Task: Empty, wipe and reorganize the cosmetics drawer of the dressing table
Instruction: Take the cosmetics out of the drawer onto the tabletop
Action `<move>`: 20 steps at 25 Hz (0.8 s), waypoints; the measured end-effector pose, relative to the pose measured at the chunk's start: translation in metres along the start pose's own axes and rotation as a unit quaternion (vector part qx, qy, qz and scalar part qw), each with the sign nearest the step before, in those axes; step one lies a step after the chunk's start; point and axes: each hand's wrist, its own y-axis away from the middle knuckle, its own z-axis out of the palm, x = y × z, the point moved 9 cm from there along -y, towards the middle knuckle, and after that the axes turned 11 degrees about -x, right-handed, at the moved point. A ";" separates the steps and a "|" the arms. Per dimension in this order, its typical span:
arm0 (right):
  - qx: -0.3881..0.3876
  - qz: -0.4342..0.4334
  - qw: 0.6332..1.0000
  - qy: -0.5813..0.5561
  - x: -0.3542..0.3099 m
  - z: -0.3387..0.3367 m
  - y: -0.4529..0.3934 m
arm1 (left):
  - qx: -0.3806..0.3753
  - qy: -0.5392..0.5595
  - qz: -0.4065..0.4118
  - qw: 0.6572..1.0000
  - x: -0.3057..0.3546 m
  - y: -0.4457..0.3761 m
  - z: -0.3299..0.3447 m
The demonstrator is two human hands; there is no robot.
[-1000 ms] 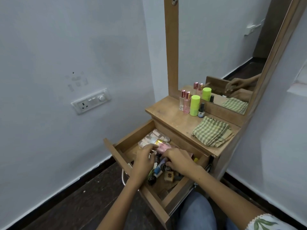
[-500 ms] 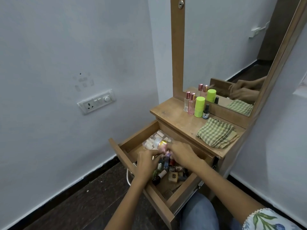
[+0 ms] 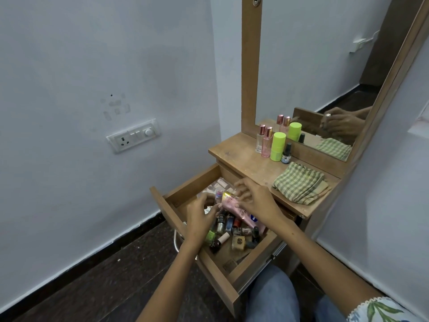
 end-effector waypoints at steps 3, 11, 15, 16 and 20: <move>-0.076 0.065 0.980 0.175 0.018 0.007 0.015 | -0.016 -0.006 0.012 1.000 0.001 -0.001 0.004; -0.134 0.119 0.941 0.287 0.037 0.024 0.037 | -0.045 -0.036 0.034 0.998 0.007 -0.004 0.013; -0.068 0.097 0.963 0.242 0.038 0.016 0.037 | 0.003 0.000 0.028 1.000 0.008 -0.002 0.002; -0.040 0.087 0.974 0.204 0.033 0.008 0.038 | 0.011 0.005 0.034 0.999 0.012 -0.004 0.001; 0.093 0.029 0.992 0.084 0.002 -0.048 0.040 | -0.018 0.049 0.045 0.998 0.044 -0.041 0.016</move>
